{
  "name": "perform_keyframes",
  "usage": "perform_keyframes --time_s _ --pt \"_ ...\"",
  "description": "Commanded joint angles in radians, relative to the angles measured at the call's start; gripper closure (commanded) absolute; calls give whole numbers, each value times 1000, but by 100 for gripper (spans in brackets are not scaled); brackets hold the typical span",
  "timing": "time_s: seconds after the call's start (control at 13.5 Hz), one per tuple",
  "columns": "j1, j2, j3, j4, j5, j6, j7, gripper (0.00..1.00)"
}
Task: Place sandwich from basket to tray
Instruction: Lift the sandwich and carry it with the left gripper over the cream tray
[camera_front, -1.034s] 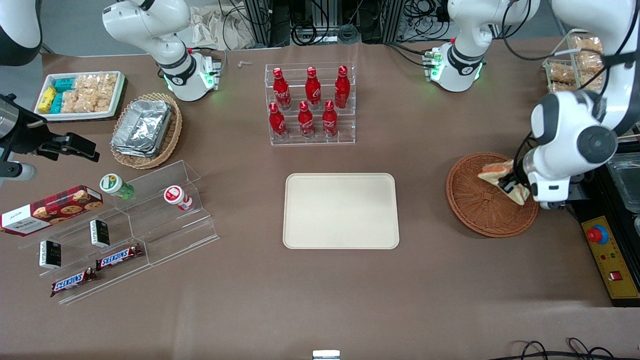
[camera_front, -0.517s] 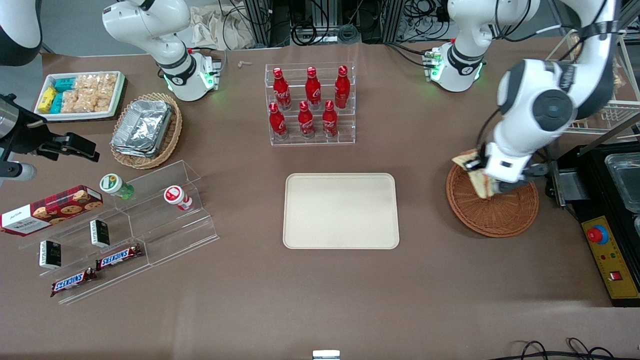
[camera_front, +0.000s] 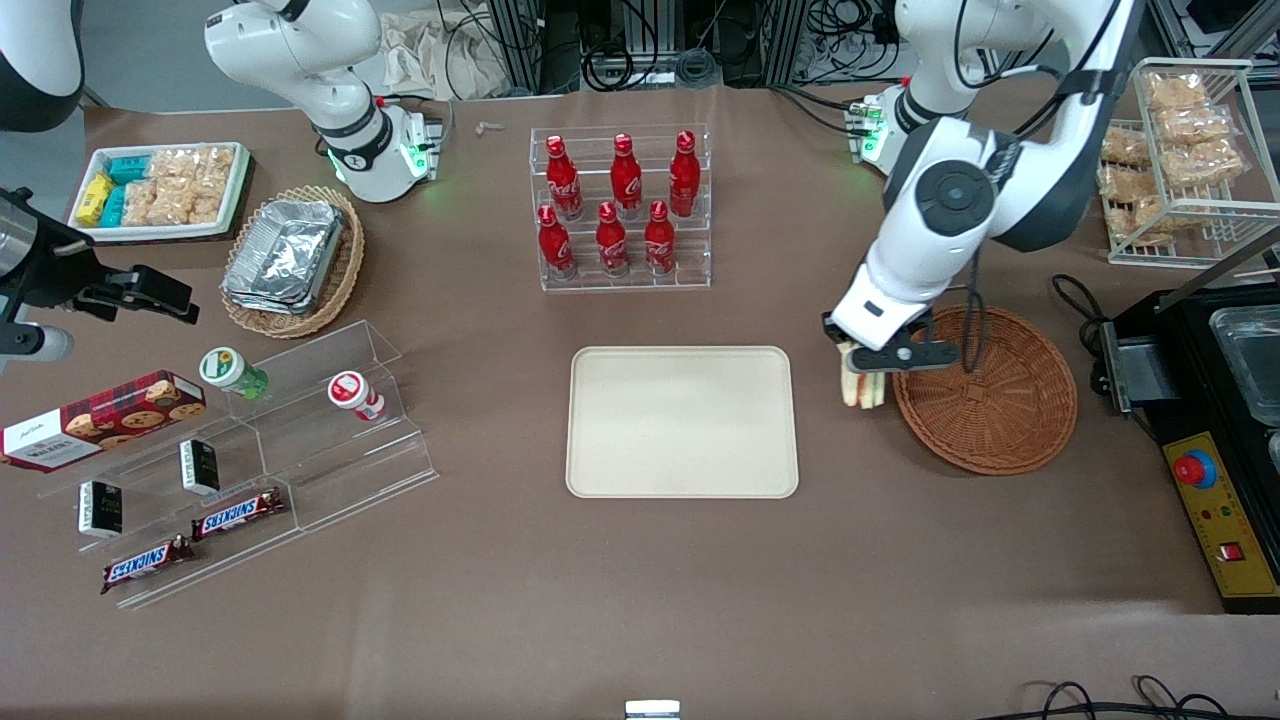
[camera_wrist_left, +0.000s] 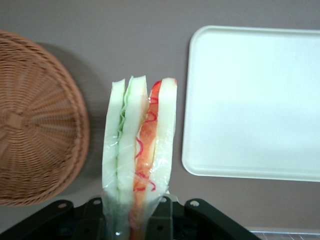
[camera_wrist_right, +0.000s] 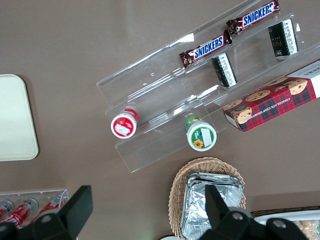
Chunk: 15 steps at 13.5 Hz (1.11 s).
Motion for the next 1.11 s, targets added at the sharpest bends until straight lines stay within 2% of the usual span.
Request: perform_keyframes --time_s 0.0,0.44,0.74,1.03 --pt "4 83 -22 69 -8 -2 23 100" --pt "-53 264 -48 204 18 -8 -23 100" --pt "-67 336 -48 243 80 -3 -56 100" --pt "-87 477 -48 350 189 -20 -121 100"
